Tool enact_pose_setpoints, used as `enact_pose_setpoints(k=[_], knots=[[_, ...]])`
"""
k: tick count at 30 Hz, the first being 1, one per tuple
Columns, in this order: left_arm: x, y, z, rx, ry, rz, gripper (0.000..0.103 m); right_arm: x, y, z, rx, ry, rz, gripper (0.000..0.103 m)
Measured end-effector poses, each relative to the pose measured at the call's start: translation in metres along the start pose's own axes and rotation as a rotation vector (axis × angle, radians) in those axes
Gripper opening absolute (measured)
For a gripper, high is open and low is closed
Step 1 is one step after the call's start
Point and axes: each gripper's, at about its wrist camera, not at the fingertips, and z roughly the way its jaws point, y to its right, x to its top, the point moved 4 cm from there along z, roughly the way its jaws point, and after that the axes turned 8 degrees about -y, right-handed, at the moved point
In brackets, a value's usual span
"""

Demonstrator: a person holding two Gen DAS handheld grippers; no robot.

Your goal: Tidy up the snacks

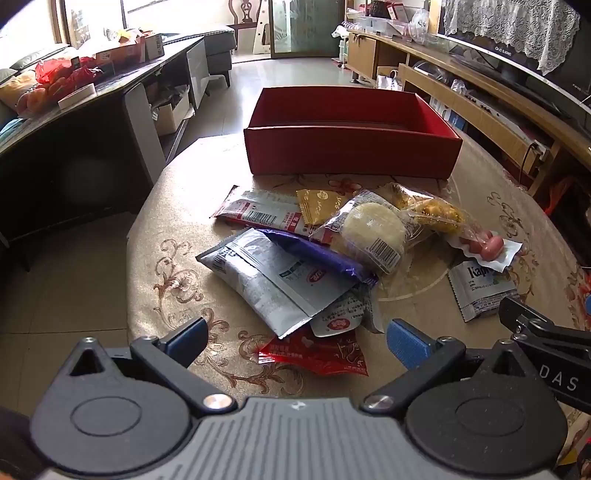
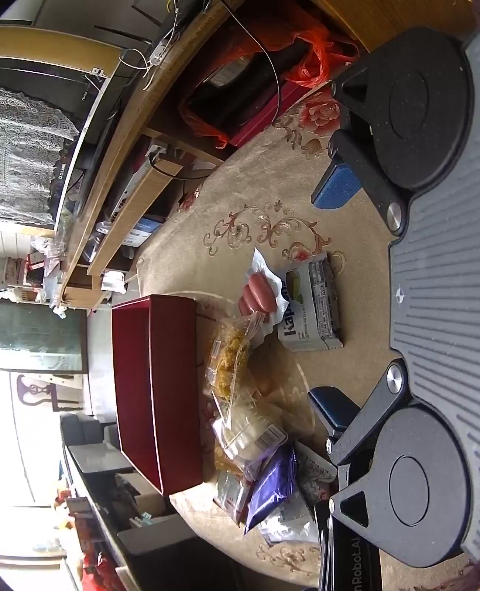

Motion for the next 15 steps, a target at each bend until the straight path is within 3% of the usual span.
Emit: enact_pose_setpoints(k=[15], knots=[[-0.0016, -0.0002, 0.0025, 0.003, -0.006, 0.004, 0.100, -0.0011, -0.0015, 0.0029, -0.001, -0.016, -0.005, 0.103]])
